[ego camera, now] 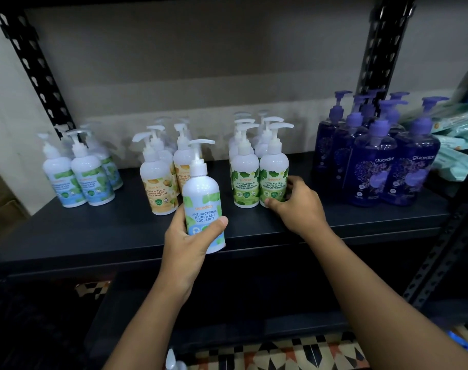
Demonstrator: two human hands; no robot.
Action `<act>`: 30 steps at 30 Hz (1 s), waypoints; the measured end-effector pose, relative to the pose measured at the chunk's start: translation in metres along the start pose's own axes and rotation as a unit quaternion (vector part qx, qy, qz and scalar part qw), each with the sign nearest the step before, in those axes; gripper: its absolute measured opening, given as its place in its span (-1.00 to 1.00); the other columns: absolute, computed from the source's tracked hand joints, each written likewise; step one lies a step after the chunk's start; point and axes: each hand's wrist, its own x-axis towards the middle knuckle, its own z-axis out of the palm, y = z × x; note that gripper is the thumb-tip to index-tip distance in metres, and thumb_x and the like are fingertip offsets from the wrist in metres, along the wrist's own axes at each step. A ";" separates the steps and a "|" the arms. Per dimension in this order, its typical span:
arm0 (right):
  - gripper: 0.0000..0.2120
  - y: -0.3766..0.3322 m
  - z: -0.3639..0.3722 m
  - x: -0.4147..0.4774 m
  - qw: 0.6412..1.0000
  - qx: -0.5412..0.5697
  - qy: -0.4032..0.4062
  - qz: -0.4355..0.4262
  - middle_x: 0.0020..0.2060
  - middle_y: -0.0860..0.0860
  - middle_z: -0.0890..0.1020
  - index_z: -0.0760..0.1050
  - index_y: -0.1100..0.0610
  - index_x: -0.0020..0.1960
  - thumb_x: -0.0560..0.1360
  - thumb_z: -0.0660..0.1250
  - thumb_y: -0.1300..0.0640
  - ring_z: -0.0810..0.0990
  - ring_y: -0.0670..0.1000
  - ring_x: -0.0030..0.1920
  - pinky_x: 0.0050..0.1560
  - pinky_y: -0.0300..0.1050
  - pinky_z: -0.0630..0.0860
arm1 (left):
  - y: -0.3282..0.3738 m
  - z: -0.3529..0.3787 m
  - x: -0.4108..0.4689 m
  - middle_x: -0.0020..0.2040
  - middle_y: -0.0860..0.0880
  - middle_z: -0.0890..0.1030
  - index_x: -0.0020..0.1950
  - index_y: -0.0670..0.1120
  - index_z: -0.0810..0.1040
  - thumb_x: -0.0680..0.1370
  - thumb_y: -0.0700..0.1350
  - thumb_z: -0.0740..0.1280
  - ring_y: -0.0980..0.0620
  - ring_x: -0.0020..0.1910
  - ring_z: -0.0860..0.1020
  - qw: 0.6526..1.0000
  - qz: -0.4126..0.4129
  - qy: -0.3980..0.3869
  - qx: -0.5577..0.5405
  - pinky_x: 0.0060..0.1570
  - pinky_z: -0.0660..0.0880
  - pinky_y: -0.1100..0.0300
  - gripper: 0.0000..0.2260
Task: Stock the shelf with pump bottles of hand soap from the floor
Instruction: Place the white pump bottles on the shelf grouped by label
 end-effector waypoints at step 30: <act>-0.68 -0.081 0.031 -0.083 0.982 0.045 -0.001 -0.185 0.13 -0.17 0.50 0.54 0.00 0.24 0.53 0.39 -0.06 0.51 -0.16 0.13 0.11 -0.19 0.44 | 0.014 -0.065 -0.029 0.05 -0.11 0.71 0.20 0.01 0.55 0.26 0.04 0.59 -0.14 0.05 0.70 0.996 -0.008 0.085 -0.039 0.08 0.62 -0.19 -0.45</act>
